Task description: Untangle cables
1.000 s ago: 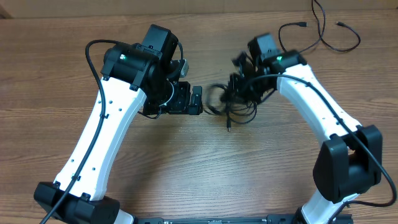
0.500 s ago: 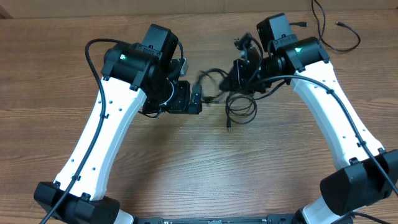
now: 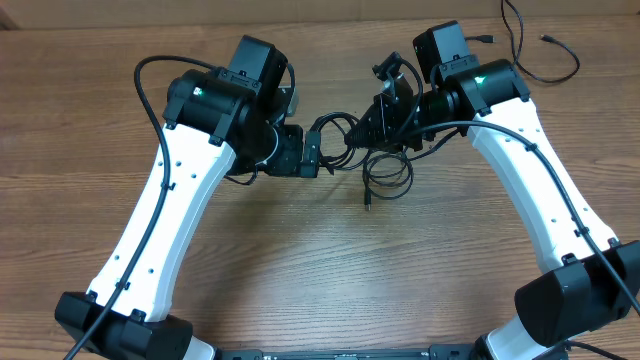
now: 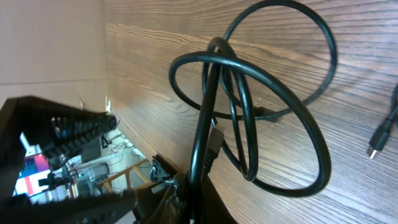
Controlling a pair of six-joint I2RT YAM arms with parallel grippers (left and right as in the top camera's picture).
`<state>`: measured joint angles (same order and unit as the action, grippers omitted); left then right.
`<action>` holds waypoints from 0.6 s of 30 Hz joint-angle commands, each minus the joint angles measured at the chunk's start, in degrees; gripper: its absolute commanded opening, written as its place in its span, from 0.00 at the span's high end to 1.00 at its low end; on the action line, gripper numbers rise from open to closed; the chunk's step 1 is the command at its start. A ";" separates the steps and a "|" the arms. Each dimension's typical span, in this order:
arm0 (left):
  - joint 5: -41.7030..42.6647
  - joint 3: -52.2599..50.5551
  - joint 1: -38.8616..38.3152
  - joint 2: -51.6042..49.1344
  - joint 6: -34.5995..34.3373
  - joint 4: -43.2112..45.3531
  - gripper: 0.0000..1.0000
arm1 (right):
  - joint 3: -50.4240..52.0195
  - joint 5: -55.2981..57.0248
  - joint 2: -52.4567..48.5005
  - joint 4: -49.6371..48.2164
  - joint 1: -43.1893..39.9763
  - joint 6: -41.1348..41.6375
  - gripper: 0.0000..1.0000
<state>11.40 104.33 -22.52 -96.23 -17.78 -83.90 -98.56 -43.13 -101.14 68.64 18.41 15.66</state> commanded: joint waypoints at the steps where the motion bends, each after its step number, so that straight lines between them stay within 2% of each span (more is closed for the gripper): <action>1: -2.38 -0.42 -0.33 -0.52 0.44 1.31 0.00 | -0.83 -2.19 0.61 -0.13 0.35 -0.92 0.96; 12: -3.48 -0.42 0.35 -4.02 1.18 6.12 0.00 | -0.81 -2.16 0.61 0.24 2.80 -0.94 0.96; 13: -2.86 -0.42 0.57 -4.72 1.84 6.29 0.15 | -0.81 -2.14 0.61 0.13 2.91 -0.94 0.96; 15: -0.96 -0.42 1.38 -6.21 4.61 6.67 0.36 | -0.81 -2.16 0.61 0.17 2.95 -0.92 0.96; 18: -0.33 -0.42 2.67 -8.35 4.96 6.67 0.57 | -0.81 -2.16 0.61 0.24 2.95 -0.92 0.96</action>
<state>9.78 104.25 -21.28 -102.48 -15.25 -77.38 -98.56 -44.18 -101.14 69.01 21.41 15.38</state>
